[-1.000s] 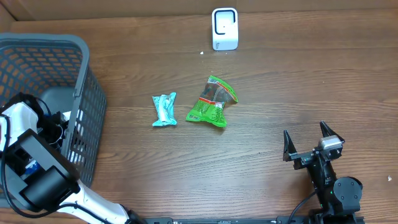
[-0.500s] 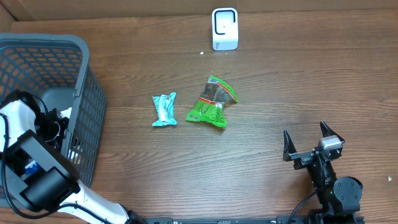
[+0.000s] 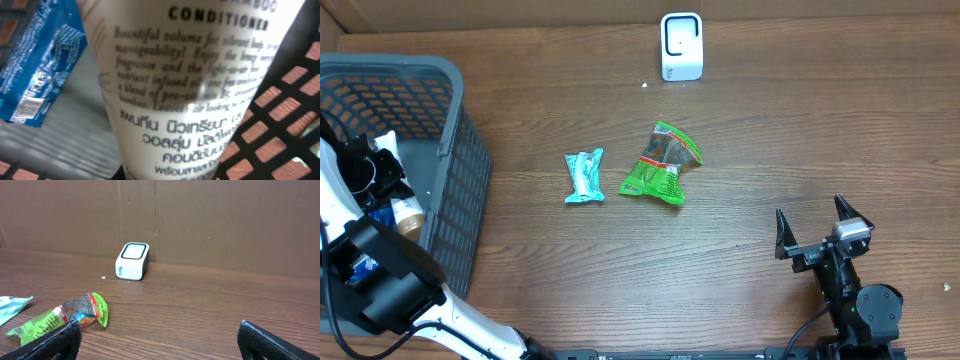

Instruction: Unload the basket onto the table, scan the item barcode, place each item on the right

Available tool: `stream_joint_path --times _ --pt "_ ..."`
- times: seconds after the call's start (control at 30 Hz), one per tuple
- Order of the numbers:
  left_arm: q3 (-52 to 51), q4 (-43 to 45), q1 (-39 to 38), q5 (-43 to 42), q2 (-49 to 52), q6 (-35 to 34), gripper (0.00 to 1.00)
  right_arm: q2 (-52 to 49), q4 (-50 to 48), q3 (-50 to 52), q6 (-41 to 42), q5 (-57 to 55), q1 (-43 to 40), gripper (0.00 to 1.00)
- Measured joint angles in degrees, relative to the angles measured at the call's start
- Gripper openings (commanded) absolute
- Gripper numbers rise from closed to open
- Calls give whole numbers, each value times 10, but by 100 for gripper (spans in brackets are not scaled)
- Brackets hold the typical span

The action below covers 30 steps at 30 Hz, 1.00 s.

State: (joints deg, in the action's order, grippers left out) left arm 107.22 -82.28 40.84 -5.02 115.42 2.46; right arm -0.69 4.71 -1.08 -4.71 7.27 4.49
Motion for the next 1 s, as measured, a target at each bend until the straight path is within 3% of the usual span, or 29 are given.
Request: stream_joint_path --times 0.2,0.57,0.77,1.0 --pt "45 -26 -12 -16 0 -4 4 0 0 0 0 0 0 100" --pt "300 -99 -114 -34 -61 -6 4 0 0 0 0 0 0 100" --pt "419 -115 -246 -36 -123 -6 4 0 0 0 0 0 0 100" --pt "424 -148 -434 -38 -205 -62 4 0 0 0 0 0 0 100"
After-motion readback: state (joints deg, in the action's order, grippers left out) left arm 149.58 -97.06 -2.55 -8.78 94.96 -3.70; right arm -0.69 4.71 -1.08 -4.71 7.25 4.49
